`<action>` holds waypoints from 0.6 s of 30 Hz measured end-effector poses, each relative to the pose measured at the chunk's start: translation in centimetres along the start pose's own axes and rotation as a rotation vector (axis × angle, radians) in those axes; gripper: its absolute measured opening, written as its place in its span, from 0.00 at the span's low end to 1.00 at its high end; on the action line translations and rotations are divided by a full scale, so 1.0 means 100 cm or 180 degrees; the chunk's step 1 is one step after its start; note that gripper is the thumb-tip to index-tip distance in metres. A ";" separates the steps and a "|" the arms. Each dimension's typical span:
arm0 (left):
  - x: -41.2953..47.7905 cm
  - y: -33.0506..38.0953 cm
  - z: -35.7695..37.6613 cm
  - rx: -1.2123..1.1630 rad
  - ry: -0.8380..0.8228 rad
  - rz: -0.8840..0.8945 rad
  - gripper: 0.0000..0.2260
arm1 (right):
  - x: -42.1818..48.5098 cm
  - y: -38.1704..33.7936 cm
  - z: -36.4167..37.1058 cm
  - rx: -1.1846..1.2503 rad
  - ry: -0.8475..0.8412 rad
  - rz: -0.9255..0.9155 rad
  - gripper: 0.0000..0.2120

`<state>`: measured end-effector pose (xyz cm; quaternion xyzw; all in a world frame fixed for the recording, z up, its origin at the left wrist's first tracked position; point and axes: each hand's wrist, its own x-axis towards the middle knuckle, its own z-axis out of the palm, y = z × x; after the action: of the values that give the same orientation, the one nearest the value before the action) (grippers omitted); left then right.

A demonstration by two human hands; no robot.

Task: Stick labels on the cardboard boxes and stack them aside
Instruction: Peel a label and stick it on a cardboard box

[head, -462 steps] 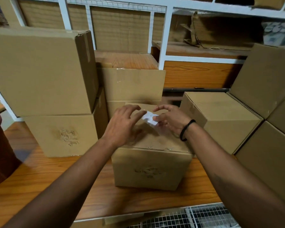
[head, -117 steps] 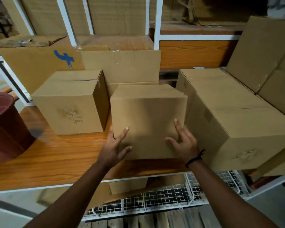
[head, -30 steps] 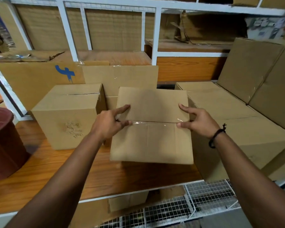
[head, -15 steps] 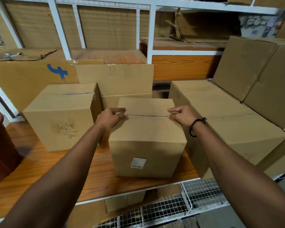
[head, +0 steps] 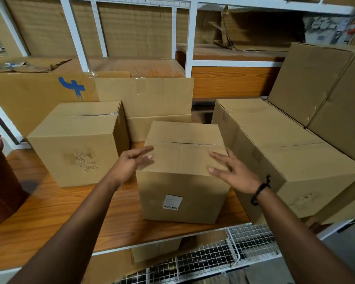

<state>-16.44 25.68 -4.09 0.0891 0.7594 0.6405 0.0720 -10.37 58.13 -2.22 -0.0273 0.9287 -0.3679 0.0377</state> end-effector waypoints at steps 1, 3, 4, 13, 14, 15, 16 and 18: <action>-0.003 -0.002 0.001 0.0018 -0.0081 -0.0011 0.20 | -0.006 0.003 0.005 0.0043 0.0031 -0.0065 0.36; -0.006 -0.005 0.001 0.0017 -0.0128 0.0035 0.24 | -0.009 0.007 0.013 0.0074 0.0173 -0.0182 0.39; -0.005 -0.006 0.001 0.0023 -0.0113 0.0076 0.24 | -0.009 0.008 0.014 0.0082 0.0261 -0.0209 0.39; -0.010 -0.013 0.014 0.0290 0.0579 0.0746 0.17 | -0.004 0.019 0.023 0.0086 0.1003 -0.0509 0.44; -0.017 -0.019 0.015 0.0488 0.0757 0.0971 0.19 | -0.008 0.024 0.028 0.0059 0.1145 -0.0573 0.46; -0.023 -0.029 0.015 0.0744 0.0863 0.1191 0.22 | -0.013 0.030 0.035 0.0020 0.1251 -0.0665 0.47; -0.029 -0.043 0.015 0.1072 0.0883 0.1385 0.26 | -0.018 0.038 0.043 -0.0117 0.1347 -0.0823 0.46; -0.038 -0.073 0.014 0.1977 0.0699 0.1671 0.30 | -0.020 0.060 0.063 -0.0632 0.1488 -0.1215 0.44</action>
<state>-12.78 25.01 -11.55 0.2284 0.8711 0.3834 -0.2053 -7.91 58.36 -10.77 -0.1194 0.9217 -0.2722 -0.2494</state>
